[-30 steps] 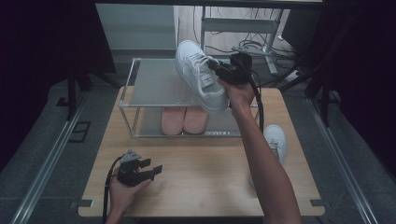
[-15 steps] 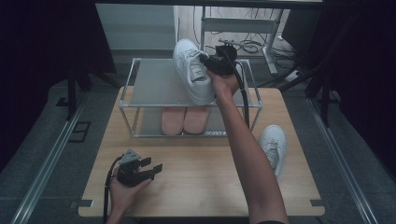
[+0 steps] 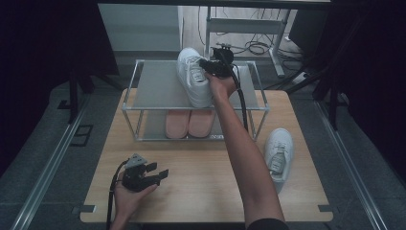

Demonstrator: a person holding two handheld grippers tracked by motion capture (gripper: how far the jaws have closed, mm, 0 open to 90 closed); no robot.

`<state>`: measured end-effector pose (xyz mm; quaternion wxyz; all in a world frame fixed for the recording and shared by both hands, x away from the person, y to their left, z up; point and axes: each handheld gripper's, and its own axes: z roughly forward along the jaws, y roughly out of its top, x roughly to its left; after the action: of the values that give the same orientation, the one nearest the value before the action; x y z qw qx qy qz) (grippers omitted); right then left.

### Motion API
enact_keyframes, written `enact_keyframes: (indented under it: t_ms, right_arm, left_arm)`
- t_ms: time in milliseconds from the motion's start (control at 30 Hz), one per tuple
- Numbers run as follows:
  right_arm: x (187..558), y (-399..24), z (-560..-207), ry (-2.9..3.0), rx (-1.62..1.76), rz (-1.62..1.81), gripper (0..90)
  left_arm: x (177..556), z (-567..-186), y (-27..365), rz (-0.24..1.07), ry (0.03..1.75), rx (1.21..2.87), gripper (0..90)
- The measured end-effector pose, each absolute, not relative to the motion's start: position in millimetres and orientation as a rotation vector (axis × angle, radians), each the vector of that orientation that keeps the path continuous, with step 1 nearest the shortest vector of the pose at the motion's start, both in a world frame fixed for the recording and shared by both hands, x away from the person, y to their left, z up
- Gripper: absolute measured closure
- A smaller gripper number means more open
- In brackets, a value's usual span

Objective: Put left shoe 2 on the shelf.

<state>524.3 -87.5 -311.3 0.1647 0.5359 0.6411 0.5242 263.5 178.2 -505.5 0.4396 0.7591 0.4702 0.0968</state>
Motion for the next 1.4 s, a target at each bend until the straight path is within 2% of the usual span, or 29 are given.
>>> enact_keyframes:
  t_ms: [167,233,467,733,1133,1400]
  right_arm:
    - [528,-91,-315,1.878,1.488,1.515,58.1]
    - [525,-92,-312,1.890,1.444,1.481,54.0]
    - [504,-103,-296,1.836,1.303,1.494,52.9]
    - [480,-126,-292,1.898,1.218,1.511,63.1]
    - [453,-155,-318,1.985,1.174,1.505,84.9]
    - [437,-162,-337,2.038,1.137,1.504,89.8]
  left_arm:
    - [263,-506,177,0.234,1.171,1.890,40.2]
    - [263,-506,176,0.235,1.170,1.893,40.2]
    - [262,-506,174,0.236,1.164,1.902,40.1]
    - [262,-508,171,0.234,1.164,1.911,40.1]
    - [262,-508,170,0.236,1.165,1.916,40.1]
    - [262,-509,168,0.235,1.163,1.926,40.2]
